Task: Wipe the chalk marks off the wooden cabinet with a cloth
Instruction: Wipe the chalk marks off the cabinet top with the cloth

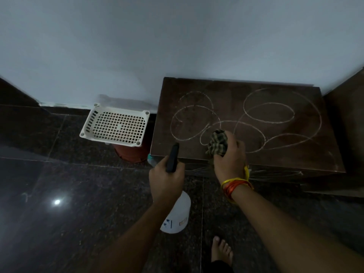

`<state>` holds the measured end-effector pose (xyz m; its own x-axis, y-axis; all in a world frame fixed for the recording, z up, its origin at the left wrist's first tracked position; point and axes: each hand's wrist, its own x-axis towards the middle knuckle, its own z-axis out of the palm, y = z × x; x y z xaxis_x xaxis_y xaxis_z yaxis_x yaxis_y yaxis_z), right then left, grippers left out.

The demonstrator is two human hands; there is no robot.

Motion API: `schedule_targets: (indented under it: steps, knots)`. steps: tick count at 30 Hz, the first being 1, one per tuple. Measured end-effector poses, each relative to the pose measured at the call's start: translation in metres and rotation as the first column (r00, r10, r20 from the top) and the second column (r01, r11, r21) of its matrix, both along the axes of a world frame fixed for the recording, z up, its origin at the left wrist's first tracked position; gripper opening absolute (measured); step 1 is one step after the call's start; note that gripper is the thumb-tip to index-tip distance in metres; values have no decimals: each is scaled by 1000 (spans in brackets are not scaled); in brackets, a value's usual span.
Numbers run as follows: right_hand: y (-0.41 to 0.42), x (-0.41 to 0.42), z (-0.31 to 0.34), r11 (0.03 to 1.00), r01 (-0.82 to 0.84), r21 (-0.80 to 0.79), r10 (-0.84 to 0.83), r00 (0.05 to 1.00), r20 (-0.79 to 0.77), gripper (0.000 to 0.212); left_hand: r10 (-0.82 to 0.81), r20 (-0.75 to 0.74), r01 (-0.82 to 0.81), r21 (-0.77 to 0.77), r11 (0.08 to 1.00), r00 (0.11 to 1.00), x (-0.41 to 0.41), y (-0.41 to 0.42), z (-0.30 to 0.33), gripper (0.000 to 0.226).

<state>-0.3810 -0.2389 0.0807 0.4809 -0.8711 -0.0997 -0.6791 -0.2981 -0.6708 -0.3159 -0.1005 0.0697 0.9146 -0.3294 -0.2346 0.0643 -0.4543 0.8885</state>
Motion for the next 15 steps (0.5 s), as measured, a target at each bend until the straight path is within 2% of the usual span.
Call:
schedule_targets:
  steps: [8, 15]
  knots:
    - [13, -22, 0, 994, 102, -36, -101, 994, 37, 65, -169, 71, 168, 17, 986, 983, -30, 10, 2, 25]
    - [16, -45, 4, 988, 145, -44, -142, 988, 60, 63, -228, 80, 225, 50, 973, 970, -49, 15, 3, 23]
